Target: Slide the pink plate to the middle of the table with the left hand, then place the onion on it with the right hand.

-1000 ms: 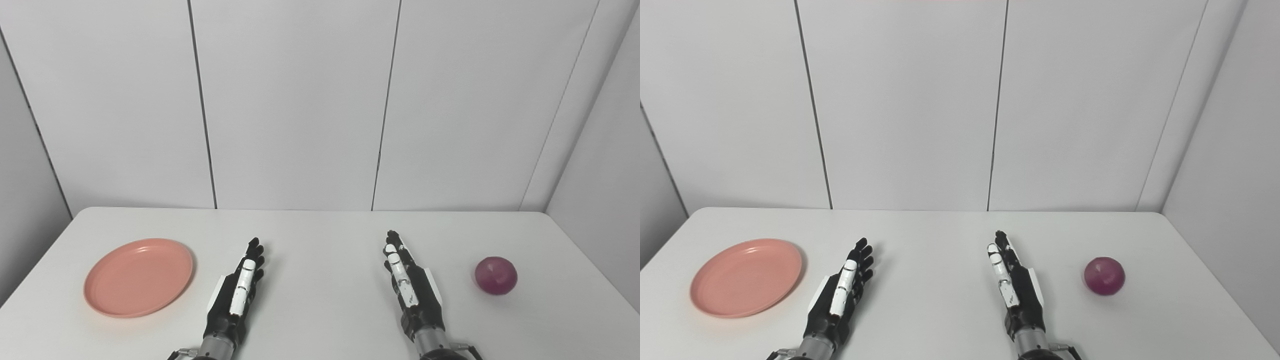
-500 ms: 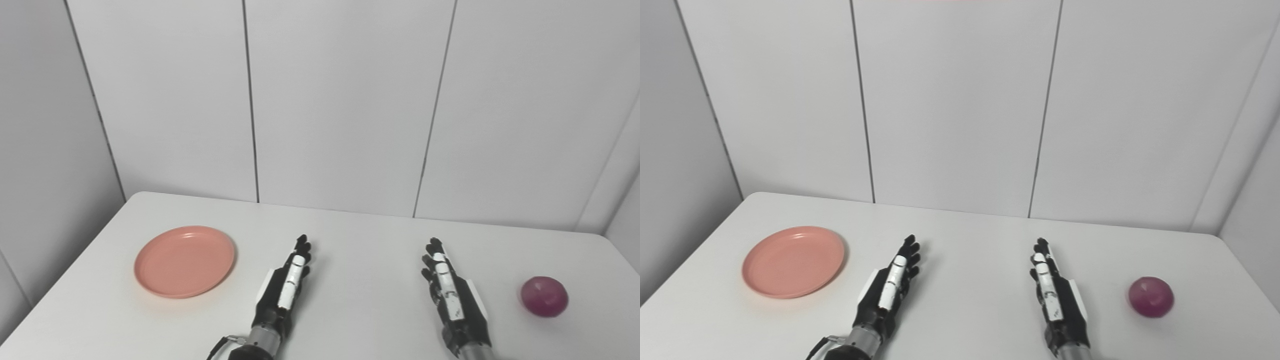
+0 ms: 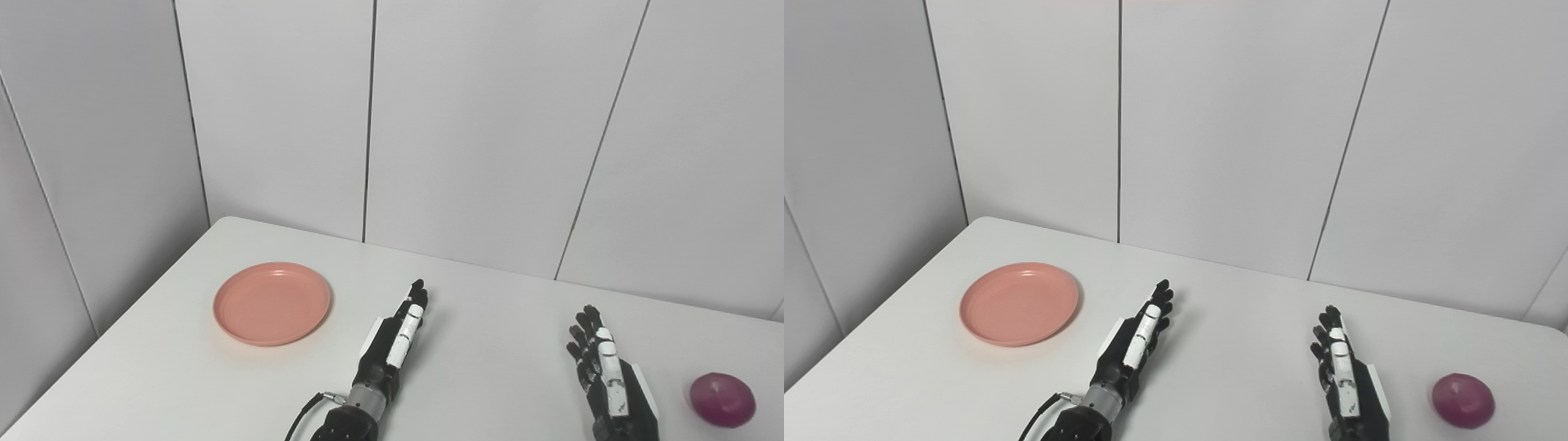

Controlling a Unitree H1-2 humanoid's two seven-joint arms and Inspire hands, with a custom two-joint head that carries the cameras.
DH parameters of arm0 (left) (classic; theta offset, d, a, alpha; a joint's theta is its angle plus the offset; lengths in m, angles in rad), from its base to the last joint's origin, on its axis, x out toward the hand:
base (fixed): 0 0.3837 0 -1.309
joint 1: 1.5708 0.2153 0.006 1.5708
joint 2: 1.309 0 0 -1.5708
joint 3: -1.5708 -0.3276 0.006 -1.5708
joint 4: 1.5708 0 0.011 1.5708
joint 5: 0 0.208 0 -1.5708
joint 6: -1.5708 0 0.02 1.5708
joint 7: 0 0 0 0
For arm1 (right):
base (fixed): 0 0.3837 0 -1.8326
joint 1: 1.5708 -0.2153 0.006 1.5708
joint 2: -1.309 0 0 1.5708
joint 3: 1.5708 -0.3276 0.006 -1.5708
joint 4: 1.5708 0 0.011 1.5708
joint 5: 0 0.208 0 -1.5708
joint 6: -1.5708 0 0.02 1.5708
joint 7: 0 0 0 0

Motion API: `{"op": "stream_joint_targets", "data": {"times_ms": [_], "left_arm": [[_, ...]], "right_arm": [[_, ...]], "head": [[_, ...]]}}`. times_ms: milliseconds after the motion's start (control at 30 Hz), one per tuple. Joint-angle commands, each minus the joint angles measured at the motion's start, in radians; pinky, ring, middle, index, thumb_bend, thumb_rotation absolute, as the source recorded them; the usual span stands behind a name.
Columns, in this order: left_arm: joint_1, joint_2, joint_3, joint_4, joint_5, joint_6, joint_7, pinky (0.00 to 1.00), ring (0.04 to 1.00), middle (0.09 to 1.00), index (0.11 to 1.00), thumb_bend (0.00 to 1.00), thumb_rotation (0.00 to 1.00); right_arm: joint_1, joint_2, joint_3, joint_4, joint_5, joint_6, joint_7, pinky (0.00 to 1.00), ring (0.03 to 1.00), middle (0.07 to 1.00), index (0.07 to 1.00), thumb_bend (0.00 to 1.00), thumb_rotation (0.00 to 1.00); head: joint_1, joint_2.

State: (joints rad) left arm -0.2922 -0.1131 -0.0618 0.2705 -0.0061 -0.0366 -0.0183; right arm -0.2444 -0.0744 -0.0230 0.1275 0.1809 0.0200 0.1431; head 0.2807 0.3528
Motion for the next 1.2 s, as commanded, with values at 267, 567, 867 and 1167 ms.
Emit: {"op": "stream_joint_targets", "data": {"times_ms": [267, 567, 867, 1167], "left_arm": [[-0.064, 0.051, 0.020, -0.092, -0.010, -0.002, -0.023, 0.99, 0.979, 0.985, 0.985, 0.62, 1.00], [-0.077, 0.098, 0.044, -0.141, -0.066, 0.052, -0.057, 1.00, 0.994, 0.991, 0.982, 0.63, 1.00], [-0.107, 0.142, 0.095, -0.095, -0.087, 0.028, -0.052, 1.00, 0.993, 0.988, 0.980, 0.62, 1.00], [-0.116, 0.212, 0.162, -0.114, -0.093, 0.022, -0.036, 1.00, 0.992, 0.992, 0.986, 0.62, 1.00]], "right_arm": [[-0.033, -0.011, -0.007, -0.016, 0.006, -0.038, 0.014, 1.00, 1.000, 1.000, 1.000, 0.36, 1.00], [-0.032, -0.016, -0.010, -0.033, 0.009, -0.018, 0.012, 1.00, 1.000, 1.000, 1.000, 0.35, 1.00], [-0.040, -0.022, -0.019, -0.031, 0.024, -0.012, 0.011, 1.00, 1.000, 1.000, 1.000, 0.34, 1.00], [-0.028, -0.013, -0.023, -0.103, 0.015, 0.057, -0.016, 1.00, 1.000, 1.000, 1.000, 0.25, 1.00]], "head": [[0.012, -0.008], [0.029, -0.011], [0.111, -0.038], [0.137, -0.046]]}}
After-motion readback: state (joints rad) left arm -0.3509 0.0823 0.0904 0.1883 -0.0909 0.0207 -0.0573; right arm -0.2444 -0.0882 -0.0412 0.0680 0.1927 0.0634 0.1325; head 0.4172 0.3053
